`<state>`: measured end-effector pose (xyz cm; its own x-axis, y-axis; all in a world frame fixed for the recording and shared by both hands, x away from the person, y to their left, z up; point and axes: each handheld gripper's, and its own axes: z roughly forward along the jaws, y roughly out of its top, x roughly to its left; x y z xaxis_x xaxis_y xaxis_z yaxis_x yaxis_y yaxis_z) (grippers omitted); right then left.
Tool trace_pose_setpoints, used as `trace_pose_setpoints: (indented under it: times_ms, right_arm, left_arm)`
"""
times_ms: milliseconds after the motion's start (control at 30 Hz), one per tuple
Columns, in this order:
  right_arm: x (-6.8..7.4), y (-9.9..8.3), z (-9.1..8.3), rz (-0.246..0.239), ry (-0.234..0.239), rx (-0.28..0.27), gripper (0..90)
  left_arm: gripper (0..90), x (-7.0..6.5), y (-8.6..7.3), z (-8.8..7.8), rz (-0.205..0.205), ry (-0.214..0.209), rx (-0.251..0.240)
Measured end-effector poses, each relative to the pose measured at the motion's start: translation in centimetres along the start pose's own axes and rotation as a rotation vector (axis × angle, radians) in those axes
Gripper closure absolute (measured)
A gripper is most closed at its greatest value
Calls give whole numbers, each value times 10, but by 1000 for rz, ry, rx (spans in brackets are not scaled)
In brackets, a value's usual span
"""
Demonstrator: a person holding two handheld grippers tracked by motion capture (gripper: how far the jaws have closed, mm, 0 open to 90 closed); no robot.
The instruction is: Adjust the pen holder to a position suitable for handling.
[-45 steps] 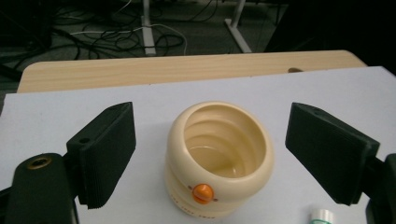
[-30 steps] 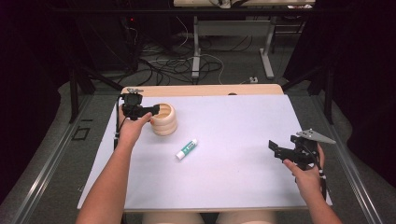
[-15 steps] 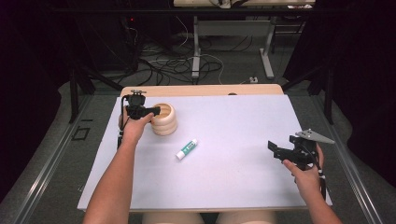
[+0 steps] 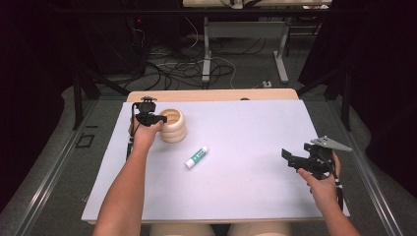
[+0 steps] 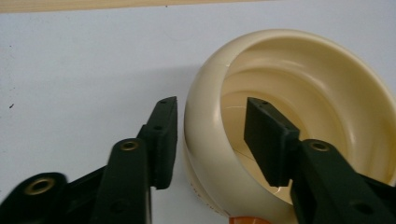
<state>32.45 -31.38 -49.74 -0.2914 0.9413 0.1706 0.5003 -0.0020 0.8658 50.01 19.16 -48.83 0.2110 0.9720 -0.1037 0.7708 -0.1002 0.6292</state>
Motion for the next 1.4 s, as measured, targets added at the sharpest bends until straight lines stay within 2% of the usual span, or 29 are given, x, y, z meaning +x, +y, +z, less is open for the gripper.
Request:
trace_pose_setpoints:
  times_ms: [33, 100, 200, 367, 467, 600, 767, 800, 1033, 1133, 1233, 1300, 1333, 1400]
  right_arm:
    - [0, 0, 0, -5, 2, 1, 72]
    - [0, 0, -1, -3, 1, 4, 72]
    - [0, 0, 0, 2, 5, 0, 73]
    - [0, 0, 0, 2, 5, 1, 76]
    - [-1, 0, 1, -7, 3, 1, 76]
    - [-2, 0, 1, -14, 1, 2, 76]
    - [0, 0, 0, 1, 7, 1, 76]
    - [0, 0, 0, -1, 6, 0, 77]
    - [0, 1, 0, -1, 9, 1, 76]
    - [0, 1, -1, -13, 5, 6, 77]
    - [1, 1, 0, -9, 2, -6, 76]
    - [1, 1, 0, -11, 4, -3, 77]
    - [0, 1, 0, -12, 3, 3, 76]
    - [1, 1, 0, -13, 3, -4, 77]
  left_arm:
    - [607, -2, 0, 1, 17, 14, 12]
    - [636, -3, 0, 0, 27, 40, 8]
    - [716, -4, 0, -1, 25, 46, 8]
    - [760, -5, 0, -1, 3, 64, 16]
    - [768, -6, 0, -1, 0, 76, 24]
    - [773, -5, 1, -3, 0, 72, 18]
    - [774, -6, 4, -11, -1, 70, 9]
    - [774, -7, 6, -15, -1, 66, -10]
    - [774, -14, 8, -30, 16, 31, -23]
    - [774, -23, 7, -40, 51, 9, -25]
    - [774, -29, 6, -46, 65, -6, -30]
    - [774, -35, 6, -51, 88, -23, -31]
    - [774, -42, 5, -57, 114, -37, -32]
    - [774, -47, 5, -59, 127, -48, -31]
